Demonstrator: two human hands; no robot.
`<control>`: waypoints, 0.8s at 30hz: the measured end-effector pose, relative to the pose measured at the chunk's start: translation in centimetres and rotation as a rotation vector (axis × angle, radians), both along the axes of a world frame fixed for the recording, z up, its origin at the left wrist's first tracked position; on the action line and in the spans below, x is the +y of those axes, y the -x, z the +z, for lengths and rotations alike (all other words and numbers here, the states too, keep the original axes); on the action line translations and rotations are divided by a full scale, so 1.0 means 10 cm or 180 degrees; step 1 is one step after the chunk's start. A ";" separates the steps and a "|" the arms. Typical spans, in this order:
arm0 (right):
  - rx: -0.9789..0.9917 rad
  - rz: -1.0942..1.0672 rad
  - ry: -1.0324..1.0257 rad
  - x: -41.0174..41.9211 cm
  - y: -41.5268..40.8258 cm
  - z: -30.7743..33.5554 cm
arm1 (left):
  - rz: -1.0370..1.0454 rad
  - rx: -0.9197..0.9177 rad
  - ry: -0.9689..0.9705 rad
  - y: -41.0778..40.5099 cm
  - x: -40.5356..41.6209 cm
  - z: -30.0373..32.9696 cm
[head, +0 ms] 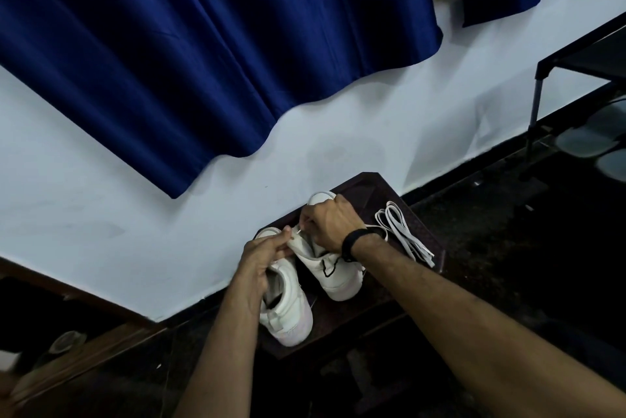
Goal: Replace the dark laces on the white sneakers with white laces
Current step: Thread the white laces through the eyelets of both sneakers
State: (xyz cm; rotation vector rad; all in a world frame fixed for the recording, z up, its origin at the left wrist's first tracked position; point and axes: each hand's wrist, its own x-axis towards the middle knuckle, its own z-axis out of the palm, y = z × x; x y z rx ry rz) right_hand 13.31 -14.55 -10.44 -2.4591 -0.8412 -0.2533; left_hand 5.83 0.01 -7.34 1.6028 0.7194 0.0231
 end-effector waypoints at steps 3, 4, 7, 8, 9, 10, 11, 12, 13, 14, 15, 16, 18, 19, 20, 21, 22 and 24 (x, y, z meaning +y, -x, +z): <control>-0.0138 -0.0003 0.0161 0.02 0.02 0.00 | -0.0049 -0.0027 0.0097 0.01 0.01 -0.01; -0.0200 -0.0013 0.0195 0.03 0.03 0.00 | -0.0071 -0.0047 0.0129 0.02 0.00 -0.01; -0.0252 -0.0061 0.0239 0.06 0.03 -0.02 | -0.0177 -0.0072 0.0161 0.02 -0.03 0.01; -0.0241 -0.0076 0.0238 0.07 0.03 -0.03 | -0.0178 -0.0027 0.0125 0.03 -0.04 0.02; -0.0218 -0.0082 0.0216 0.07 0.02 -0.04 | -0.0156 0.0004 0.0130 0.03 -0.03 0.02; -0.0189 -0.0085 0.0179 0.08 0.01 -0.04 | -0.0132 0.0027 0.0133 0.02 -0.02 0.02; -0.0156 -0.0089 0.0138 0.08 0.01 -0.04 | -0.0102 0.0026 0.0133 0.02 -0.02 0.01; -0.0127 -0.0096 0.0096 0.08 0.01 -0.05 | -0.0075 0.0044 0.0044 0.02 -0.03 0.01; -0.0110 -0.0106 0.0047 0.08 0.01 -0.05 | -0.0034 0.0053 -0.0043 0.01 -0.04 -0.01; -0.0095 -0.0117 0.0018 0.08 0.01 -0.05 | -0.0006 0.0060 -0.0129 0.00 -0.08 -0.01; -0.0091 -0.0123 0.0011 0.07 0.01 -0.05 | 0.0007 0.0022 -0.0204 0.00 -0.13 0.00; -0.0106 -0.0125 0.0025 0.06 0.02 -0.04 | -0.0009 0.0013 -0.0434 0.00 -0.17 0.02; -0.0128 -0.0121 0.0108 0.00 0.03 -0.01 | -0.0071 0.0060 -0.1426 -0.01 -0.20 0.05; -0.0166 -0.0116 0.0181 -0.03 0.04 0.01 | -0.0081 0.0127 -0.1988 0.01 -0.18 0.07; -0.0252 -0.0117 0.0270 -0.06 0.04 0.03 | 0.0009 0.0159 -0.2398 0.05 -0.14 0.10; -0.0355 -0.0117 0.0353 -0.07 0.05 0.04 | 0.0127 0.0105 -0.2610 0.08 -0.05 0.13; -0.0429 -0.0122 0.0410 -0.08 0.06 0.06 | 0.0253 0.0041 -0.2627 0.11 0.02 0.18; -0.0446 -0.0094 0.0465 -0.08 0.08 0.08 | 0.0541 -0.0309 -0.2024 0.17 0.16 0.31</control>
